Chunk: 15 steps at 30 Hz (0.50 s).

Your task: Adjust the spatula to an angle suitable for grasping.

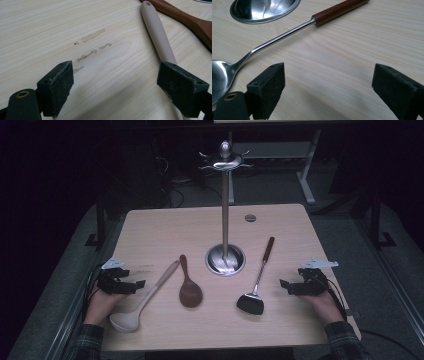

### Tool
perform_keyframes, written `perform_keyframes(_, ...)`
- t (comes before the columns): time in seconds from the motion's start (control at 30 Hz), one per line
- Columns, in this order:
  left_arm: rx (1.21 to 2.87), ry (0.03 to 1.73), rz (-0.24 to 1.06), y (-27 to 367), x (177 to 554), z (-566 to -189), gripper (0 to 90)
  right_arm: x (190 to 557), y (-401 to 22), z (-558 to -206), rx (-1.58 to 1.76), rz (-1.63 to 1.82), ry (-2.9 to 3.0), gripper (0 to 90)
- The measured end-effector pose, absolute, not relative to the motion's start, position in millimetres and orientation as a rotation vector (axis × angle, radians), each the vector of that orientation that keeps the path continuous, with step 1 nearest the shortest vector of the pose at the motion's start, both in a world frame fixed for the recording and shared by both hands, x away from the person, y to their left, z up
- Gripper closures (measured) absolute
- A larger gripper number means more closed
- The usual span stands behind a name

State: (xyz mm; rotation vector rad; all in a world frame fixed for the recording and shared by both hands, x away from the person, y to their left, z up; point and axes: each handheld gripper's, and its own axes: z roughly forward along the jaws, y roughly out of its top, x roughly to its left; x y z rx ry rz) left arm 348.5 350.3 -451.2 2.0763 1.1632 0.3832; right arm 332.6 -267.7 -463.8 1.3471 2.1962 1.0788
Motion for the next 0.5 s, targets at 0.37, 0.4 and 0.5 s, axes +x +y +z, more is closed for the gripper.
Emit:
perform_keyframes(0.37,2.090,1.158,0.369,345,351,-452,13.7,333,-262,-460,1.336,1.111,2.265,20.2)
perform_keyframes(0.4,2.089,1.159,0.368,345,351,-452,13.7,333,-260,-459,1.324,1.121,2.275,24.4)
perform_keyframes(0.5,2.089,1.162,0.372,345,350,-451,13.6,332,-254,-457,1.316,1.137,2.312,41.4)
